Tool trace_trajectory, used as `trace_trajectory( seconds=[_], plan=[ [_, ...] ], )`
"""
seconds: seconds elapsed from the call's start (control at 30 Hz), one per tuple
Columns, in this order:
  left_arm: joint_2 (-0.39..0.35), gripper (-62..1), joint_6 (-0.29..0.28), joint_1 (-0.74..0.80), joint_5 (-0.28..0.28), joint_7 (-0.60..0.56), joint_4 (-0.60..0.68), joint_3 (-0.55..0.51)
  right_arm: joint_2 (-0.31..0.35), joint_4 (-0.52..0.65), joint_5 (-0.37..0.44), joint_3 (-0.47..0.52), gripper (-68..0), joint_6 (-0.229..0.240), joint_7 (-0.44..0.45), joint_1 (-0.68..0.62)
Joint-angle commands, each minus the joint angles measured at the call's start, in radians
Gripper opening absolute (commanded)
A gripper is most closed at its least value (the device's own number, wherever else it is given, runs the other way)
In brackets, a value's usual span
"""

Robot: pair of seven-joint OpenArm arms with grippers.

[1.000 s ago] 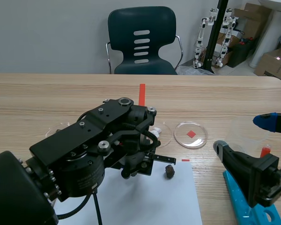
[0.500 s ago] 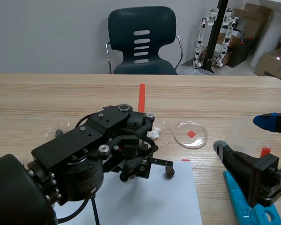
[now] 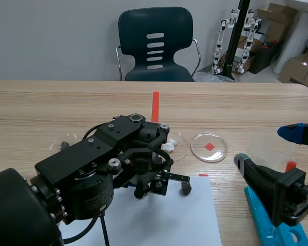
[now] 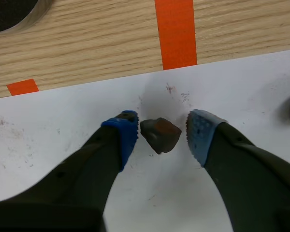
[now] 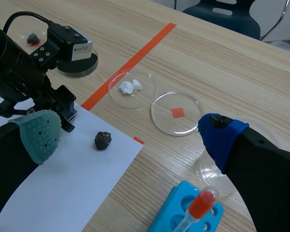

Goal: Put the middle mineral back

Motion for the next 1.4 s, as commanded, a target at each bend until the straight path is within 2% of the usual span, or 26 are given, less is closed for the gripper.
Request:
trace_trajectory(
  seconds=[0.0, 0.17, 0.37, 0.5, 0.77, 1.37],
  plan=[
    [0.008, -29.3, 0.002, -0.006, 0.010, -0.002, 0.016, 0.000, 0.003, 0.020, 0.010, 0.008, -8.4, 0.001, 0.016, 0.001],
    [0.004, -10.6, 0.011, -0.005, 0.013, -0.002, 0.016, 0.000, 0.003, 0.020, 0.010, 0.008, -8.4, 0.001, 0.016, 0.001],
    [-0.013, 0.9, 0.016, 0.020, 0.042, -0.003, 0.039, -0.002, 0.003, 0.020, 0.010, 0.008, -8.4, 0.001, 0.016, 0.001],
    [-0.038, 1.4, 0.037, 0.053, 0.056, -0.007, 0.121, -0.002, 0.003, 0.020, 0.010, 0.008, -8.4, 0.001, 0.016, 0.001],
    [-0.080, 1.4, 0.039, 0.112, 0.073, -0.020, 0.283, -0.002, 0.003, 0.020, 0.010, 0.008, -8.4, 0.001, 0.016, 0.001],
    [-0.080, 1.4, 0.039, 0.114, 0.073, -0.022, 0.291, -0.002, 0.003, 0.020, 0.010, 0.008, -8.4, 0.001, 0.016, 0.001]
  ],
)
